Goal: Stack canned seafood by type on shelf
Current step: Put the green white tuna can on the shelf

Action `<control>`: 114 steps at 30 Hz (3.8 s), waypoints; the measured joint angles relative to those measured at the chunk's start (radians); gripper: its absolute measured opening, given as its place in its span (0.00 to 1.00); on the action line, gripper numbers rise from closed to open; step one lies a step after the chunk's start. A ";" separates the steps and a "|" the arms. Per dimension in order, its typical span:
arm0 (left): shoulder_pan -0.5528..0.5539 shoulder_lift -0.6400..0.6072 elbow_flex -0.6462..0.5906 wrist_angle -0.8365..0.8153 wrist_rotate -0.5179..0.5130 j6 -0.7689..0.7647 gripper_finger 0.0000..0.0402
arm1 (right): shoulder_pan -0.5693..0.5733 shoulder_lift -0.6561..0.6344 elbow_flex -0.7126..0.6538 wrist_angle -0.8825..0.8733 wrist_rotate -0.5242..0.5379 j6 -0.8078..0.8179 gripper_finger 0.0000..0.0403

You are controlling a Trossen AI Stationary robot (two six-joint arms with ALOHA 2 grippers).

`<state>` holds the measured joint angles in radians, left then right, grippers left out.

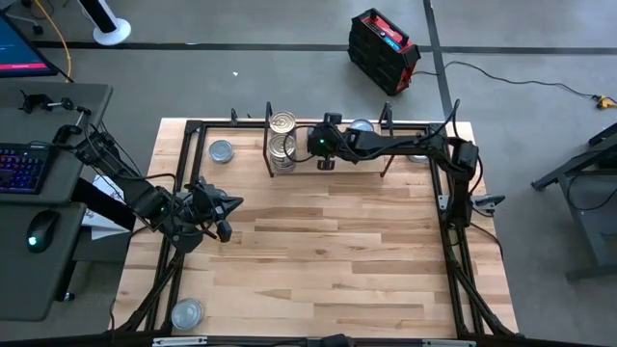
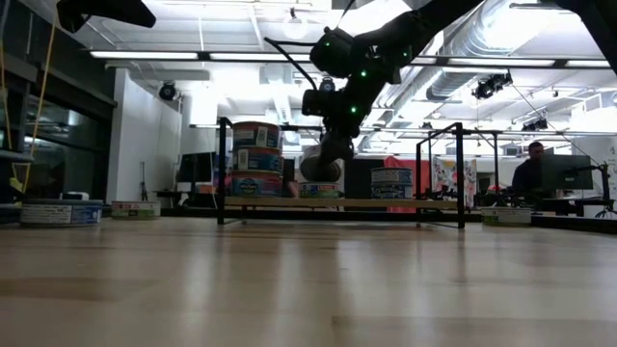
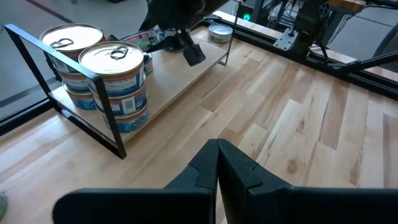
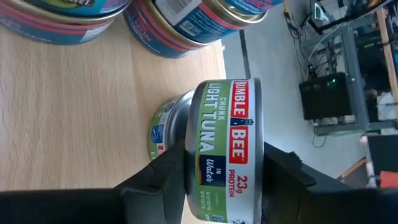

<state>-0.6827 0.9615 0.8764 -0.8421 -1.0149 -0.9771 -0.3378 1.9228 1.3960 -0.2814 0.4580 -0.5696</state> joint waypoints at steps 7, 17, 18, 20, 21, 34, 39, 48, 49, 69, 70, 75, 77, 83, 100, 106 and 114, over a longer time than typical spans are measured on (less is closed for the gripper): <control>0.000 0.000 0.000 -0.006 0.000 0.009 0.00 | -0.003 -0.002 0.046 -0.070 -0.028 0.050 0.38; 0.000 0.000 0.000 -0.031 0.024 -0.010 0.00 | -0.016 0.000 0.075 -0.069 -0.036 0.079 0.38; 0.000 0.000 0.000 -0.031 0.027 -0.014 0.00 | -0.017 0.000 0.075 -0.067 -0.042 0.082 0.38; 0.000 0.000 0.000 -0.031 0.028 -0.017 0.00 | -0.018 0.000 0.075 -0.058 -0.050 0.083 0.38; 0.000 0.000 0.000 -0.031 0.028 -0.017 0.00 | -0.019 0.000 0.075 -0.055 -0.051 0.083 0.38; 0.000 0.000 0.000 -0.032 0.029 -0.017 0.00 | -0.018 0.000 0.076 -0.050 -0.114 0.126 0.38; 0.000 0.000 0.000 -0.033 0.029 -0.018 0.00 | -0.018 -0.002 0.077 -0.059 -0.144 0.127 0.38; 0.000 0.000 0.000 -0.038 0.029 -0.020 0.00 | -0.018 -0.002 0.077 -0.078 -0.171 0.136 0.47; 0.000 0.000 0.000 -0.038 0.029 -0.020 0.00 | -0.018 -0.002 0.077 -0.077 -0.173 0.136 0.50; 0.000 0.000 0.000 -0.047 0.029 -0.023 0.00 | -0.018 -0.002 0.076 -0.051 -0.101 0.130 0.64; 0.000 0.000 0.000 -0.049 0.029 -0.023 0.00 | -0.018 -0.002 0.076 -0.051 -0.100 0.133 0.64; 0.000 0.000 0.000 -0.053 0.029 -0.023 0.00 | -0.011 -0.002 0.076 -0.051 -0.088 0.144 0.64; 0.000 0.000 0.000 -0.053 0.029 -0.023 0.00 | -0.002 -0.002 0.076 -0.061 -0.061 0.187 0.64; 0.000 0.000 0.000 -0.060 0.029 -0.023 0.00 | 0.010 -0.002 0.076 -0.185 -0.110 0.235 0.64; -0.001 0.000 0.000 -0.094 0.049 -0.026 0.00 | 0.129 -0.168 0.050 -0.445 -0.161 0.672 0.28; -0.001 0.000 0.000 -0.095 0.075 -0.033 0.00 | 0.257 -0.167 -0.101 -0.286 -0.335 0.878 0.05; -0.002 0.000 0.000 -0.097 0.081 -0.038 0.00 | 0.284 -0.143 -0.200 -0.013 -0.221 1.043 0.00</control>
<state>-0.6849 0.9618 0.8768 -0.9387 -0.9340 -1.0148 -0.0539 1.7802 1.1958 -0.2948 0.2374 0.4739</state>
